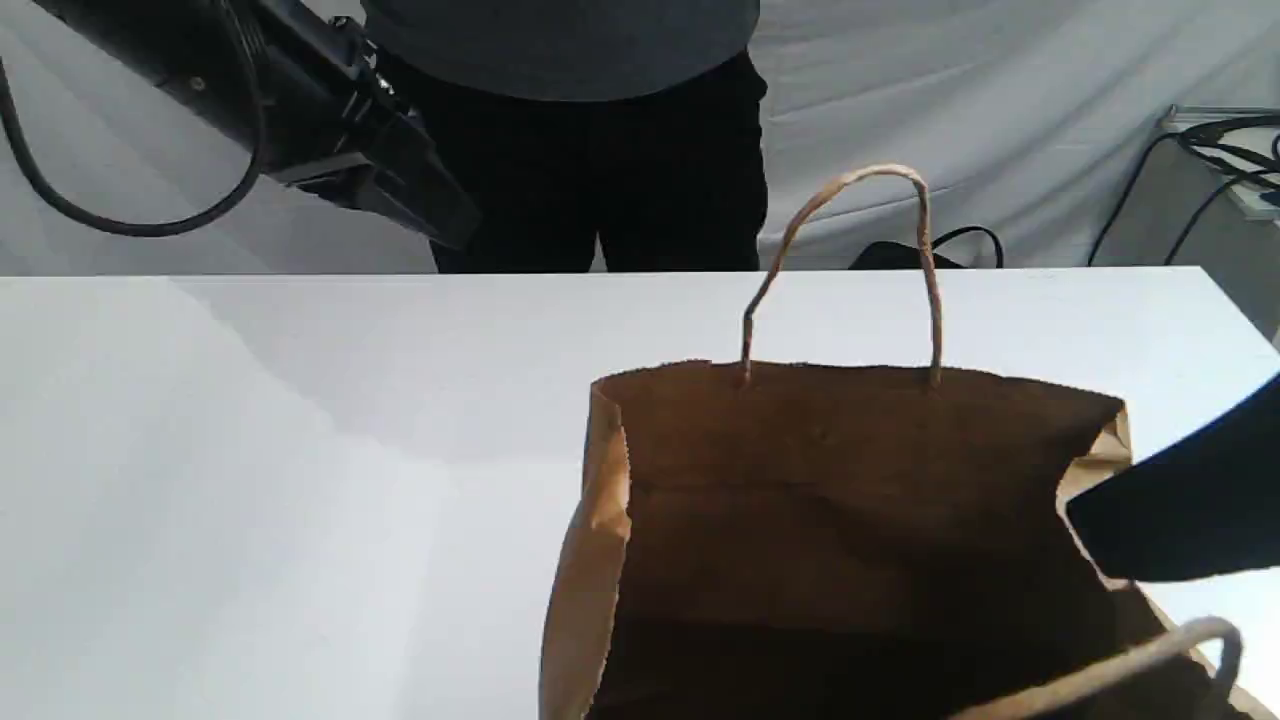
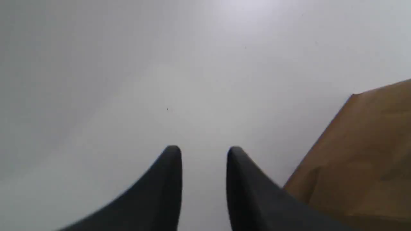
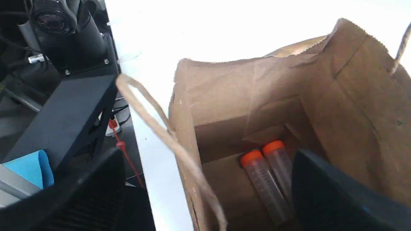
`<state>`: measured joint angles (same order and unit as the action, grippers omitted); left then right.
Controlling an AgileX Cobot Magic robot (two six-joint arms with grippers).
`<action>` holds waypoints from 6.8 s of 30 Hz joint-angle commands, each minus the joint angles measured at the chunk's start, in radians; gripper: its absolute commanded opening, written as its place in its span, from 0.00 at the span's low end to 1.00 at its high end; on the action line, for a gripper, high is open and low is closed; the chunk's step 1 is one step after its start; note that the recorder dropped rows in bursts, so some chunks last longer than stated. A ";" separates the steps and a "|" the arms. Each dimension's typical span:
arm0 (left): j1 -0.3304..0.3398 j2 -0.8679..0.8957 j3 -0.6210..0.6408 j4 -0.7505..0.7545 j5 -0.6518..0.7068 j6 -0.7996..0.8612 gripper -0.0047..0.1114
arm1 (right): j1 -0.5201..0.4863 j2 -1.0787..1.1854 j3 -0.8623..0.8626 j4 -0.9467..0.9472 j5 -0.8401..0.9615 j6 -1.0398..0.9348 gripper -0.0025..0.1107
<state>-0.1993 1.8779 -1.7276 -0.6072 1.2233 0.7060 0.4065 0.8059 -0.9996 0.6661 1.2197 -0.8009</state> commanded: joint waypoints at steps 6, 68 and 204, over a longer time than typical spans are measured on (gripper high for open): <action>-0.003 -0.002 0.138 -0.005 -0.002 0.008 0.27 | 0.003 -0.053 -0.026 -0.041 0.001 0.052 0.65; -0.002 -1.402 1.297 -0.938 -0.916 0.843 0.04 | 0.003 -0.634 0.532 -0.334 -0.641 0.259 0.02; 0.177 -1.878 1.574 -0.375 -1.123 0.422 0.04 | -0.347 -0.806 1.000 -0.682 -1.141 0.817 0.02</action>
<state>-0.0243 0.0039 -0.1656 -1.1489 0.0935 1.2809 0.0678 0.0057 -0.0035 -0.0240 0.0785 0.0175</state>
